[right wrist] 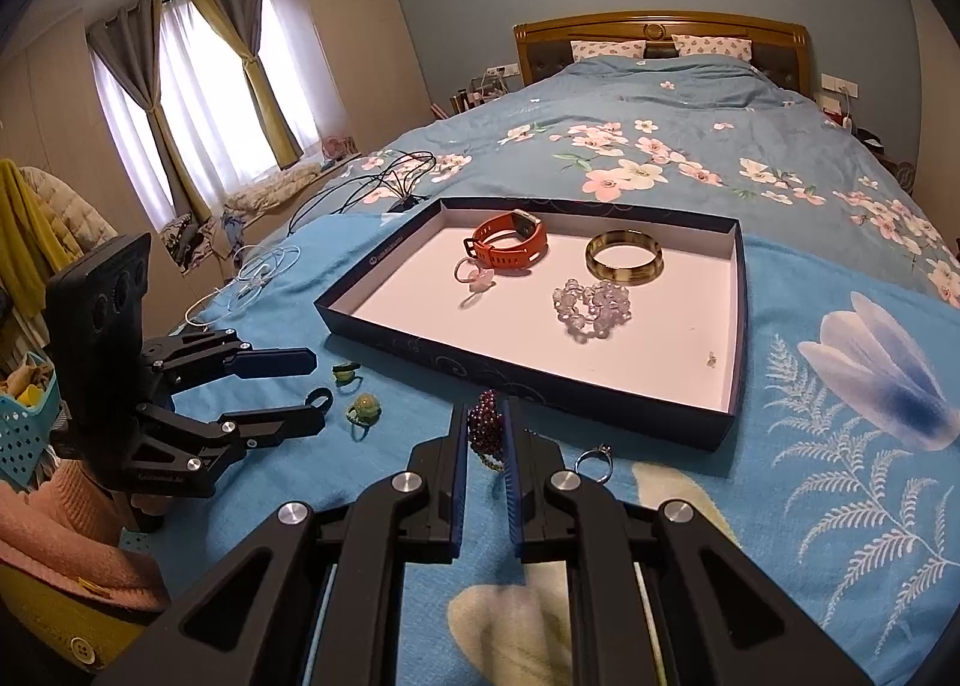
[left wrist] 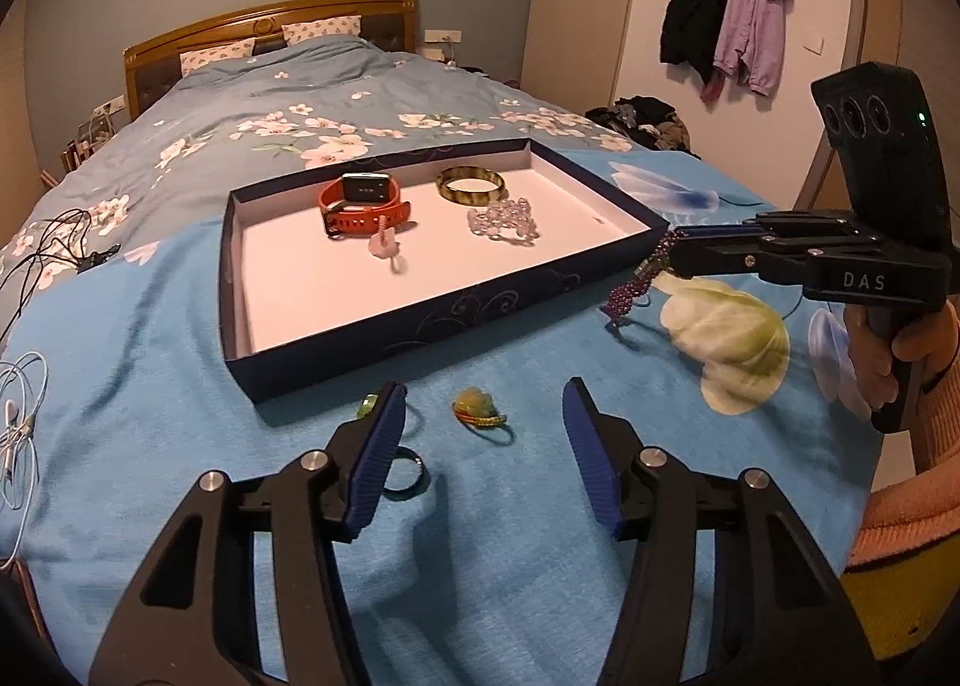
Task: Organize jewelry
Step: 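Grasp the purple beaded necklace beside the tray with the right tool and lift it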
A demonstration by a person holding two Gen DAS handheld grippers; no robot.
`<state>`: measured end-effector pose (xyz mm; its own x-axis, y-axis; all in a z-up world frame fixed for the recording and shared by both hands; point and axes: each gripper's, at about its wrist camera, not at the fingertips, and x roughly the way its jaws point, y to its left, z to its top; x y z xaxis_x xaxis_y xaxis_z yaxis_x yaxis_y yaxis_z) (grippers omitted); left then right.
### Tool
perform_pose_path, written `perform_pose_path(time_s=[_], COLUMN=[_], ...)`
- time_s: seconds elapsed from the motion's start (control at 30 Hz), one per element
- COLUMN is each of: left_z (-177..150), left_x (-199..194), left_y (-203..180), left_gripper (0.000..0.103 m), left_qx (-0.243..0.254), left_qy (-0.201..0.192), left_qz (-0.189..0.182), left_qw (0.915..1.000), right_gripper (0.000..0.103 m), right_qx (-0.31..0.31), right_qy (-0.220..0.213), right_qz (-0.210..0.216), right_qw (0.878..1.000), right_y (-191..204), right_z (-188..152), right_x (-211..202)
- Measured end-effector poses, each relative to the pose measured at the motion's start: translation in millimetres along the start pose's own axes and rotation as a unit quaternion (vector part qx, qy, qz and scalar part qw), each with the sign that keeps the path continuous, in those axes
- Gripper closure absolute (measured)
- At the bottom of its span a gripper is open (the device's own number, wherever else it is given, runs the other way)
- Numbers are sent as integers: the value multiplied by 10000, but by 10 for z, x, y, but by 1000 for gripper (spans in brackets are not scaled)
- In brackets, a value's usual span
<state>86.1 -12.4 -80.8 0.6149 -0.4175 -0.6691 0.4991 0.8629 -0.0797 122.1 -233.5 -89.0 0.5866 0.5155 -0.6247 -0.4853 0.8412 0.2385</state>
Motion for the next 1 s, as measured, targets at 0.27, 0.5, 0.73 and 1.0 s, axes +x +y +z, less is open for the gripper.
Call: perform_pose_path(time_s=[0.27,0.5,0.73,1.0], left_z=[-34,-36,-35,-70], left_x=[-12,25,67,68], left_y=[141,204,283,249], left_gripper=[52,53,55,55], left_qx=[-152,-238,-381,-304], left_qy=[76,155,231,307], left_qz=[167,231,256,250], left_qw=[9997,9993,9987,9988], right_gripper=[93,93,93,93], right_qx=[26,45,66,92], right_qy=[-60,-66,-87,-72], right_qz=[61,85,110,126], right_qw=[10000,9999,9999,9999], right_y=[-3,-13,-15,-20], right_z=[-1,-7,-4,-4], right_x=[-22,-25,-23,-28])
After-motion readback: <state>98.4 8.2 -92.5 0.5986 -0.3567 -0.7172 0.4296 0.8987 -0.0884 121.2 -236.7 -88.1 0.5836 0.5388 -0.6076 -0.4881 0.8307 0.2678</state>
